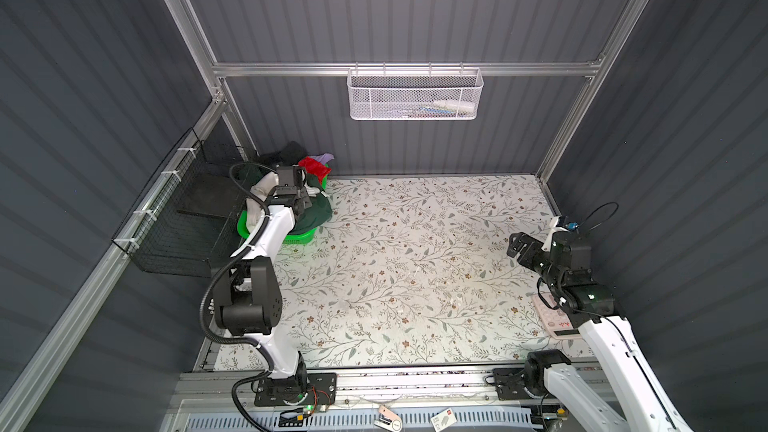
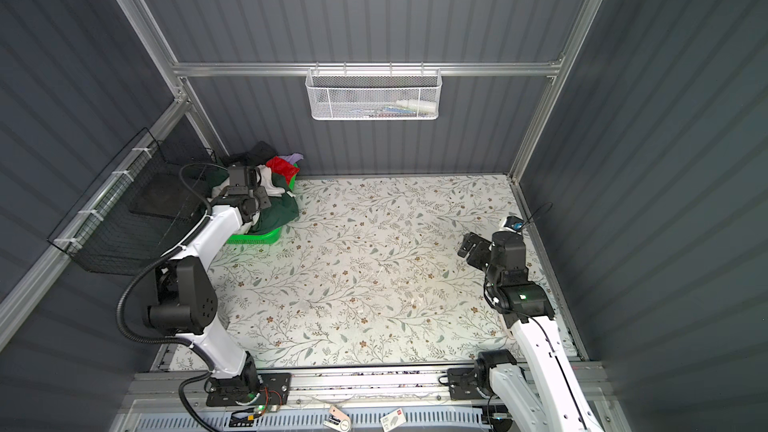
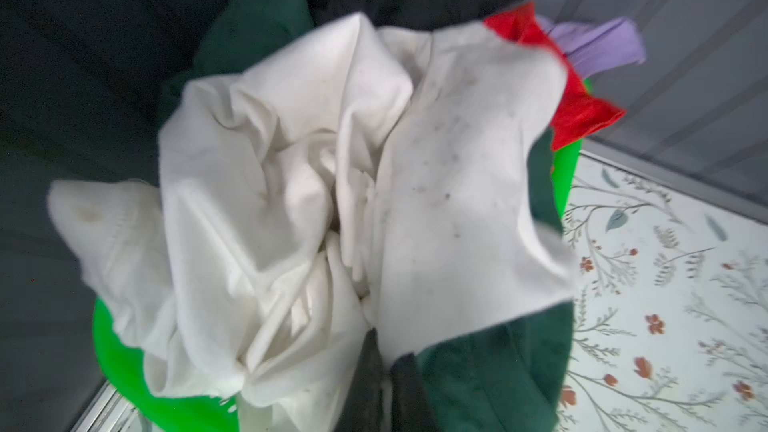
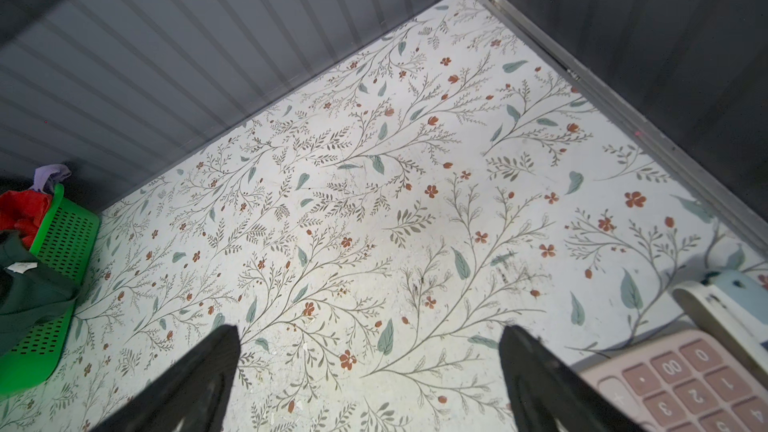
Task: Fold and stack the t-shirts
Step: 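Lift the white t-shirt with the left gripper and drop it mid-table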
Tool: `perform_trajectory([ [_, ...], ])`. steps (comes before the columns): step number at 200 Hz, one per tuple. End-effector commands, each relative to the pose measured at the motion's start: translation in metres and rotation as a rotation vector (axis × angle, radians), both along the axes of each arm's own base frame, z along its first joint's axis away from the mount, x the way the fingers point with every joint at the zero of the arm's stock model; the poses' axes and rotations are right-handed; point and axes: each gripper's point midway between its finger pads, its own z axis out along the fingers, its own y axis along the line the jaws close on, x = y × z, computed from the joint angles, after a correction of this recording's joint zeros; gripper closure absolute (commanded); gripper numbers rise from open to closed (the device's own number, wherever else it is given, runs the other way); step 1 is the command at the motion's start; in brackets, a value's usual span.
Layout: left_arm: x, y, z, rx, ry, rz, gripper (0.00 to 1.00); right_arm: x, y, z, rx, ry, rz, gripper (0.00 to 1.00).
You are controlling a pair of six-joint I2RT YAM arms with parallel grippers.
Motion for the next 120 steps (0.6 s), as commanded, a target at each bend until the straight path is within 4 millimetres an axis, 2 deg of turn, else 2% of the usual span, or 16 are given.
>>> perform_trajectory([
  [1, -0.011, -0.005, 0.058, -0.020, -0.120, -0.008, 1.00, 0.003, 0.005, 0.013, 0.040, -0.023, 0.011, 0.01],
  [28, -0.035, -0.006, 0.104, -0.014, -0.214, -0.004, 1.00, -0.001, 0.001, 0.013, 0.030, -0.041, -0.007, 0.01],
  [53, -0.060, -0.010, 0.149, 0.013, -0.333, -0.002, 1.00, -0.001, 0.008, 0.020, 0.019, -0.106, 0.052, 0.01],
  [69, -0.072, -0.016, 0.172, 0.033, -0.383, -0.004, 1.00, -0.005, -0.001, 0.021, -0.034, -0.109, 0.023, 0.01],
  [101, -0.081, -0.055, 0.210, 0.064, -0.435, -0.102, 1.00, -0.013, -0.020, 0.015, -0.121, -0.121, -0.049, 0.01],
  [120, -0.082, -0.077, 0.221, 0.041, -0.455, -0.165, 1.00, -0.018, -0.026, 0.013, -0.143, -0.144, -0.078, 0.01],
])
